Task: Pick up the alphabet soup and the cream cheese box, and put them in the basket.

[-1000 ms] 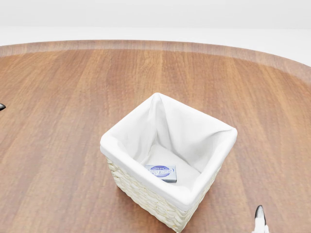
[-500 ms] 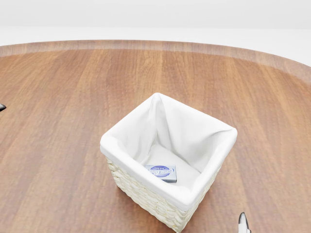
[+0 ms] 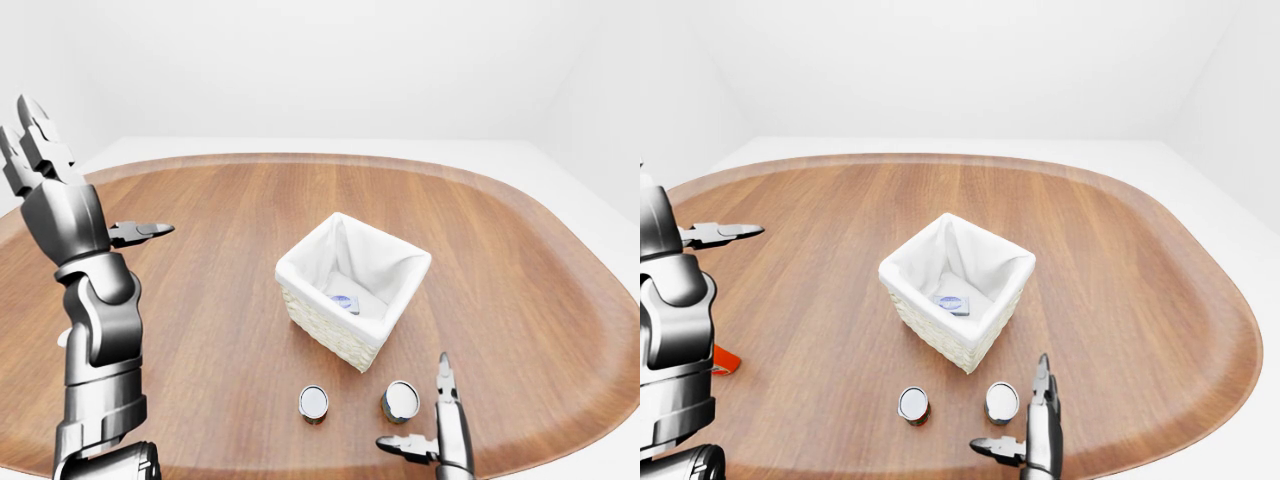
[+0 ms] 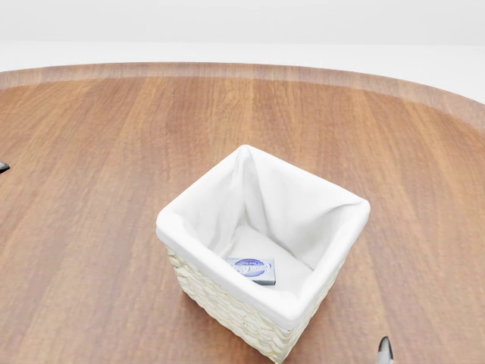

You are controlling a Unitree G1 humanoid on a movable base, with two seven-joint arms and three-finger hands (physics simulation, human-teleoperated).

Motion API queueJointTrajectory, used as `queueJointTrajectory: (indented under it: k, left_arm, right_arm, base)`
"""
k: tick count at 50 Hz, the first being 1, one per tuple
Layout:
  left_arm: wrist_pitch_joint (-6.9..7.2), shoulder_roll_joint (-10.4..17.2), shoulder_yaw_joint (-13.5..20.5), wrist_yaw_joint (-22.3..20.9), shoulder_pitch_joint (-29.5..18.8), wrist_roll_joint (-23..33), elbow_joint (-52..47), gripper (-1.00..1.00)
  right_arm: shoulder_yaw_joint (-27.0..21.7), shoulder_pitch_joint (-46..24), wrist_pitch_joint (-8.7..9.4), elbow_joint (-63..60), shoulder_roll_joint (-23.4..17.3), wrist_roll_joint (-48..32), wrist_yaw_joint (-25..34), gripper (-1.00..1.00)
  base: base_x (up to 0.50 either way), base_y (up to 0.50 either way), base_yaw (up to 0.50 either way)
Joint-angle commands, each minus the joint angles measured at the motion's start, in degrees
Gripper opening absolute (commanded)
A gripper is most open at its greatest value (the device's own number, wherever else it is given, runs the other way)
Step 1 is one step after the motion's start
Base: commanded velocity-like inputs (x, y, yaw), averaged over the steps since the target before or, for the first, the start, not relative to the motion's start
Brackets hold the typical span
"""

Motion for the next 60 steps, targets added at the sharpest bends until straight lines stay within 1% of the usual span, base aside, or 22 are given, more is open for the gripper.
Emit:
queueJointTrajectory:
  k: [1,6,13,15,27,30,34,43,48,55,59,60]
  left_arm:
    - [0.00,0.0,-0.1,-0.1,-0.1,0.0,0.1,1.00]
    - [0.00,0.0,-0.1,0.2,0.0,0.0,0.2,1.00]
    - [0.00,0.0,0.0,-0.2,0.1,0.0,-0.3,1.00]
    - [0.00,0.0,-0.1,0.4,0.0,0.0,0.6,1.00]
    - [0.00,0.0,0.0,-0.1,0.1,-0.1,-0.2,1.00]
    - [0.00,-0.1,0.0,-0.1,0.1,-0.1,-0.2,1.00]
    - [0.00,-0.1,0.0,0.1,0.1,-0.2,0.1,1.00]
    - [0.00,0.0,0.1,-0.3,0.1,-0.2,-0.5,1.00]
    - [0.00,0.0,0.0,0.3,0.0,-0.3,0.4,1.00]
    - [0.00,0.0,-0.1,0.6,-0.1,-0.4,1.0,1.00]
    - [0.00,0.0,-0.1,0.4,-0.1,-0.4,0.7,1.00]
    - [0.00,0.0,-0.1,0.2,0.0,-0.3,0.2,1.00]
  right_arm:
    - [-2.9,-2.6,0.00,4.3,2.0,0.4,0.0,1.00]
    - [-3.8,-3.6,0.00,8.3,2.8,-0.2,0.0,1.00]
    - [-4.3,-4.1,0.00,8.9,3.4,-0.5,0.0,1.00]
    - [-4.2,-4.2,0.00,9.1,3.7,1.2,0.0,1.00]
    - [-4.8,-6.9,0.00,10.2,4.4,-0.2,0.0,1.00]
    - [-4.9,-7.6,0.00,10.9,4.8,1.3,0.0,1.00]
    - [-5.3,-9.2,0.00,14.1,5.0,0.4,0.0,1.00]
    - [-6.3,-10.5,0.00,17.6,5.4,0.6,0.0,1.00]
    - [-6.7,-12.1,0.00,20.3,5.7,0.3,0.0,1.00]
    - [-6.7,-12.2,0.00,16.8,6.1,0.3,0.0,1.00]
    - [-6.7,-12.8,0.00,17.0,6.2,0.1,0.0,1.00]
    - [-6.6,-13.3,0.00,17.8,6.2,-1.1,0.0,1.00]
  base:
    - [0.00,0.00,0.00]
    - [0.00,0.00,0.00]
    - [0.00,0.00,0.00]
    - [0.00,0.00,0.00]
    - [0.00,0.00,0.00]
    - [0.00,0.00,0.00]
    - [0.00,0.00,0.00]
    - [0.00,0.00,0.00]
    - [0.00,0.00,0.00]
    - [0.00,0.00,0.00]
    - [0.00,0.00,0.00]
    - [0.00,0.00,0.00]
